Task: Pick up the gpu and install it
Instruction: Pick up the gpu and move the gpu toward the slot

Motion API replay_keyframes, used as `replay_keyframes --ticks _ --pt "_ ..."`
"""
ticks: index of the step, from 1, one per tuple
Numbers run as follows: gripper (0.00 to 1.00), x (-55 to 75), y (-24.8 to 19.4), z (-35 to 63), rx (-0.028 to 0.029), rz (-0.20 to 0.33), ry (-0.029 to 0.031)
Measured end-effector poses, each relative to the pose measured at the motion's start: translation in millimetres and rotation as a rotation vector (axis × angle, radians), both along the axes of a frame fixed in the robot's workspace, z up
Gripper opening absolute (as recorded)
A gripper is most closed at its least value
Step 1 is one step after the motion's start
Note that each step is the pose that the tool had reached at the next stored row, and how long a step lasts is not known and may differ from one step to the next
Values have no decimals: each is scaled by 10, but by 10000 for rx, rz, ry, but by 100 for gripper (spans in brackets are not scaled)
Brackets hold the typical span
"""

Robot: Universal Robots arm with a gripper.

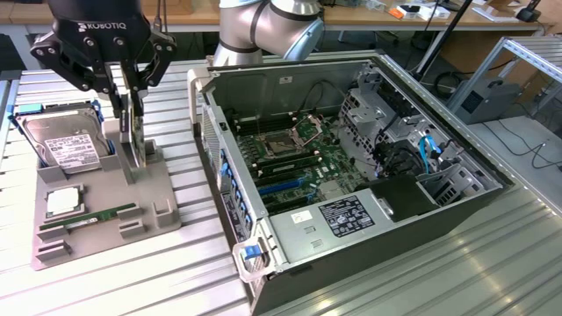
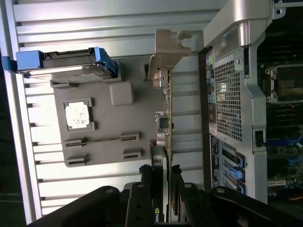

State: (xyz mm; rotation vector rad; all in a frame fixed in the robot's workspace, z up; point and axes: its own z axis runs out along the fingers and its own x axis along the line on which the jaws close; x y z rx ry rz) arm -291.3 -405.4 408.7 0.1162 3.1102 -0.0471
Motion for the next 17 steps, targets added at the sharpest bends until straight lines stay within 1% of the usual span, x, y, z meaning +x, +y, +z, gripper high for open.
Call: replay_keyframes --ticks 7,17 --pt "27 0 0 52 0 0 0" --pt "27 0 0 154 0 0 0"
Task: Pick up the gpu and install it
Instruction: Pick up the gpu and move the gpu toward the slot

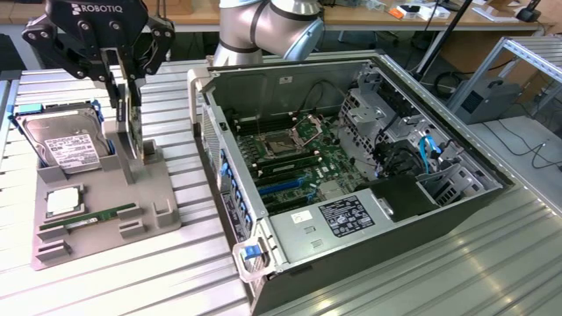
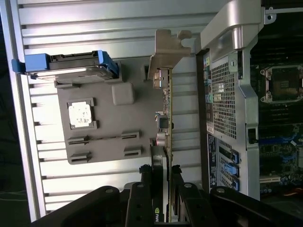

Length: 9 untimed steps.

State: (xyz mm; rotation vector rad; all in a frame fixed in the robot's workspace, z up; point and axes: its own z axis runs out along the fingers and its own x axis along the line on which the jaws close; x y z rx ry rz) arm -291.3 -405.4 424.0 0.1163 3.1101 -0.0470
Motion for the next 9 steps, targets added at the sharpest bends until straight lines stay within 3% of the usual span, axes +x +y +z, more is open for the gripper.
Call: replay_keyframes --ticks 9 --pt "27 0 0 73 0 0 0"
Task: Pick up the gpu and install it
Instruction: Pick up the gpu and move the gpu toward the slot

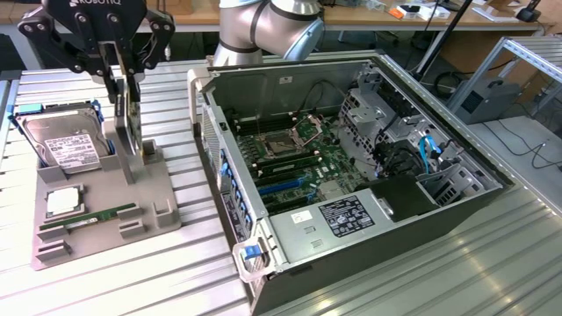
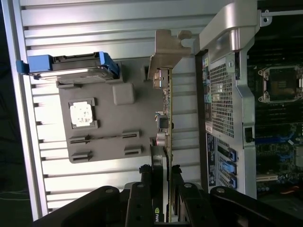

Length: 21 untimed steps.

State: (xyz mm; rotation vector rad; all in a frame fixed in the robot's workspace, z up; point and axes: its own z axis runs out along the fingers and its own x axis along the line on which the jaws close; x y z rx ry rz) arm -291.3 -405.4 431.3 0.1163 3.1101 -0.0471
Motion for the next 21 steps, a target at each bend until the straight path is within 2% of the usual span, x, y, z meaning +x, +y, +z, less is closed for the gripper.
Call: replay_keyframes --ticks 8,9,11,12,16,21 --pt "27 0 0 71 1 1 0" --pt "27 1 -1 79 25 2 1" --pt "27 0 -5 82 224 1 0" --pt "27 0 -6 85 247 0 1" --pt "27 12 -28 86 258 0 4" --pt "27 131 -43 87 260 -1 70"
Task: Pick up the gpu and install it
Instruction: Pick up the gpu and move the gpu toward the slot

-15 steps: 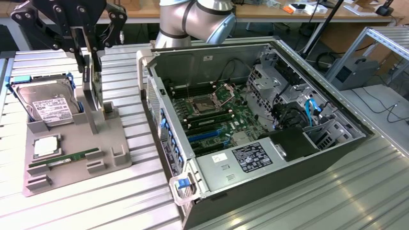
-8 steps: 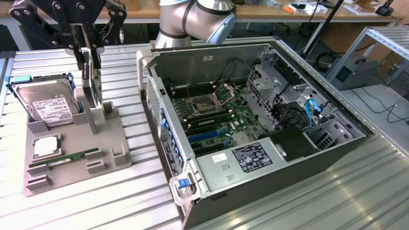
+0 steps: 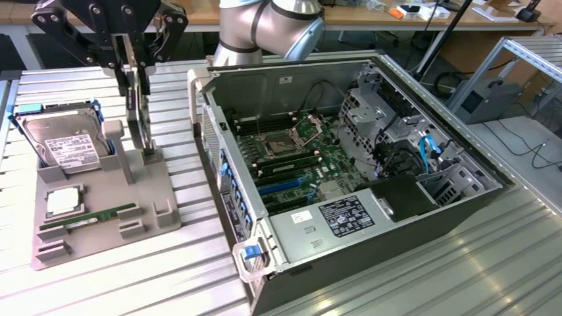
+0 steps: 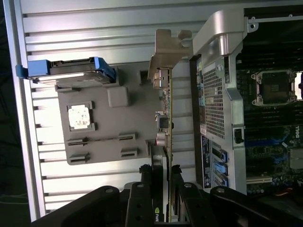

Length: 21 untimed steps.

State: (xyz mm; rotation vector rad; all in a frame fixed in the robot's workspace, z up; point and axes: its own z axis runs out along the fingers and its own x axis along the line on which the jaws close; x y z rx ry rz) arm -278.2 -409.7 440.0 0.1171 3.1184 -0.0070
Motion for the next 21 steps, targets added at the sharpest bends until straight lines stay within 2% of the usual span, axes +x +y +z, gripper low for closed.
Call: replay_keyframes --ticks 21 --pt "27 368 -8 0 1 0 164"
